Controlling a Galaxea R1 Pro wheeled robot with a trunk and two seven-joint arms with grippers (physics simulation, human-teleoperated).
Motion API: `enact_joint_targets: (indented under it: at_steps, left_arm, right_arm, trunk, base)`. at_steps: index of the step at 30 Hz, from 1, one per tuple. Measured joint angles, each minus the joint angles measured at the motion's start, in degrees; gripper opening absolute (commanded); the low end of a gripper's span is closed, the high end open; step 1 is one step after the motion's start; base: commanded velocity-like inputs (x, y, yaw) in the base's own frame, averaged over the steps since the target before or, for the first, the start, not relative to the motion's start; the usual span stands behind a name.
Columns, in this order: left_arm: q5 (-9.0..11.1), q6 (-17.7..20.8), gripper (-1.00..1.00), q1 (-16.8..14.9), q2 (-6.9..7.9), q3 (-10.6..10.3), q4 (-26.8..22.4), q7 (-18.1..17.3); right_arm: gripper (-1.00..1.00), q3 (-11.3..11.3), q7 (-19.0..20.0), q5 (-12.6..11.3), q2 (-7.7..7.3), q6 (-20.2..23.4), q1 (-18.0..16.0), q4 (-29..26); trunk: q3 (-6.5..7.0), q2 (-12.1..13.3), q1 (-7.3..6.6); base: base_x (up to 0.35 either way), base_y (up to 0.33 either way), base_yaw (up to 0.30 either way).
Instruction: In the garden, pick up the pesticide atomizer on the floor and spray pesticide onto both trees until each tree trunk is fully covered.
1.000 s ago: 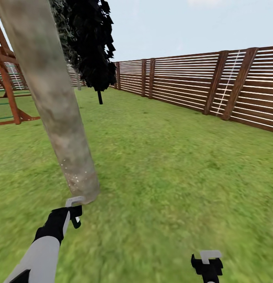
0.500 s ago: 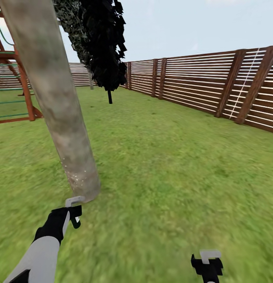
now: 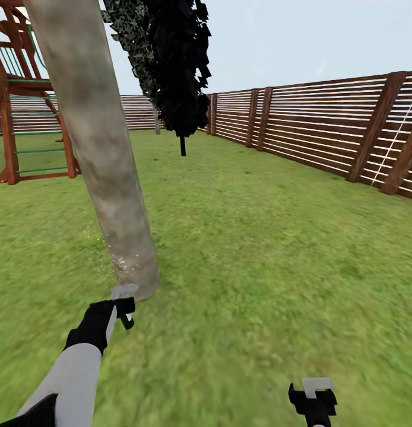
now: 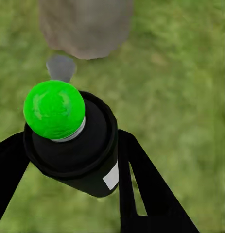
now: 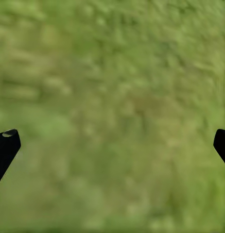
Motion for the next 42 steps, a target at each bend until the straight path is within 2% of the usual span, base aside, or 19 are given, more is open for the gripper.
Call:
enact_joint_targets:
  at_steps: [2, 3, 4, 5, 6, 7, 8, 10, 11, 13, 15, 17, 19, 20, 23, 25, 26, 29, 42]
  left_arm:
    - [0.0, 0.6, -1.00, -4.0, -0.25, -2.6, -0.1, -0.5]
    - [-0.2, 0.9, -1.00, -5.0, 0.03, -3.0, -0.1, -0.5]
    - [-0.5, 1.5, -1.00, -6.8, 1.88, -3.4, 0.1, -0.6]
    - [-0.6, 2.0, -1.00, -7.6, 4.60, -3.2, -0.4, -0.6]
    - [-0.8, 2.4, -1.00, -7.9, 6.39, -3.3, -0.3, -0.7]
    - [-0.2, 2.7, -1.00, -8.0, 6.46, -3.4, -0.3, -0.7]
    - [0.0, 2.8, -1.00, -8.1, 5.83, -3.4, -0.3, -0.7]
    - [0.5, 3.3, -1.00, -9.3, 1.95, -4.8, -0.5, -0.8]
    - [0.1, 4.1, -1.00, -10.2, 1.27, -5.1, -0.5, -0.8]
    - [-0.3, 6.1, -1.00, -11.2, 1.47, -5.3, -0.6, -0.8]
    - [-0.6, 6.9, -1.00, -11.1, 3.32, -5.4, -0.7, -0.7]
    - [-0.4, 7.1, -1.00, -11.0, 3.82, -5.4, -0.8, -0.8]
    - [0.1, 7.3, -1.00, -11.6, 3.06, -5.6, -0.8, -0.8]
    - [0.3, 7.4, -1.00, -12.6, 2.08, -5.6, -0.8, -0.8]
    - [-0.1, 9.0, -1.00, -15.5, 1.07, -5.6, -0.6, -0.6]
    - [-1.0, 10.6, -1.00, -16.7, 3.23, -5.6, -1.2, -0.4]
    - [-1.0, 10.7, -1.00, -16.7, 4.87, -5.4, -1.6, -0.4]
    - [-0.8, 10.7, -1.00, -15.9, 7.45, -5.6, -2.0, -0.3]
    - [-0.8, 10.7, -1.00, -14.4, 7.29, -5.4, -1.2, 0.2]
  right_arm:
    - [1.00, 0.0, 0.0, 0.0, -0.02, 0.0, 0.0, 0.0]
    - [1.00, 0.0, 0.0, 0.0, -0.03, 0.0, 0.0, -0.1]
    - [1.00, -0.1, 0.0, 0.0, -0.03, 0.0, 0.0, -0.1]
    - [1.00, 0.0, 0.0, 0.0, -0.03, 0.0, 0.0, -0.1]
    - [1.00, -0.1, -0.1, 0.0, -0.03, 0.0, 0.0, -0.1]
    - [1.00, -0.1, -0.1, 0.0, -0.03, 0.0, 0.0, -0.1]
    - [1.00, -0.1, -0.1, 0.0, -0.03, 0.0, 0.0, -0.1]
    - [1.00, -0.1, -0.1, 0.0, -0.03, 0.0, 0.0, -0.1]
    - [1.00, -0.1, -0.1, 0.0, -0.03, 0.0, 0.0, -0.1]
    - [1.00, -0.1, -0.1, 0.0, -0.05, 0.0, 0.0, -0.1]
    - [1.00, -0.1, -0.1, 0.0, -0.06, 0.0, 0.0, -0.1]
    - [1.00, -0.1, -0.1, 0.0, -0.06, 0.0, 0.0, -0.1]
    - [1.00, -0.1, -0.1, 0.0, -0.05, 0.0, 0.0, -0.1]
    - [1.00, -0.1, -0.1, 0.0, -0.04, 0.0, 0.0, -0.1]
    - [1.00, -0.1, -0.1, 0.0, -0.05, 0.0, 0.0, -0.1]
    - [1.00, -0.1, -0.1, 0.0, -0.03, 0.0, 0.0, -0.1]
    - [1.00, -0.1, -0.1, 0.0, -0.03, 0.0, 0.0, -0.1]
    - [1.00, 0.0, 0.0, 0.0, -0.03, 0.0, 0.0, -0.1]
    - [1.00, -0.1, 0.0, 0.0, -0.03, 0.0, 0.0, -0.1]
  trunk:
    - [0.00, 0.0, -0.01]
    - [0.00, 0.0, -0.01]
    - [0.00, 0.0, 0.00]
    - [0.00, 0.0, -0.01]
    - [-0.01, 0.0, -0.01]
    - [-0.01, 0.0, 0.00]
    - [-0.01, 0.0, 0.00]
    - [0.00, 0.0, -0.01]
    - [0.00, 0.0, -0.01]
    - [-0.01, 0.0, 0.00]
    - [-0.01, 0.0, 0.02]
    - [-0.01, 0.0, 0.01]
    - [-0.01, 0.0, 0.00]
    - [0.00, 0.0, -0.01]
    - [0.00, 0.0, -0.01]
    - [-0.01, 0.0, 0.00]
    - [-0.01, 0.0, 0.00]
    - [-0.01, 0.0, 0.00]
    - [-0.01, 0.0, -0.01]
  base:
    - [0.000, 0.000, 0.000]
    - [0.000, 0.000, 0.000]
    - [0.000, 0.000, 0.000]
    - [0.000, 0.000, 0.000]
    - [0.000, 0.000, 0.000]
    - [0.000, 0.000, 0.000]
    - [0.000, 0.000, 0.000]
    - [0.000, 0.000, 0.000]
    - [0.000, 0.000, 0.000]
    - [-0.027, 0.002, 0.000]
    - [-0.216, 0.042, 0.000]
    - [-0.116, 0.021, 0.000]
    - [-0.018, 0.003, 0.000]
    - [-0.007, 0.001, 0.000]
    - [-0.002, 0.000, 0.000]
    - [0.000, 0.000, 0.000]
    - [0.000, 0.000, 0.000]
    - [0.000, 0.000, 0.003]
    - [0.106, -0.218, 0.044]
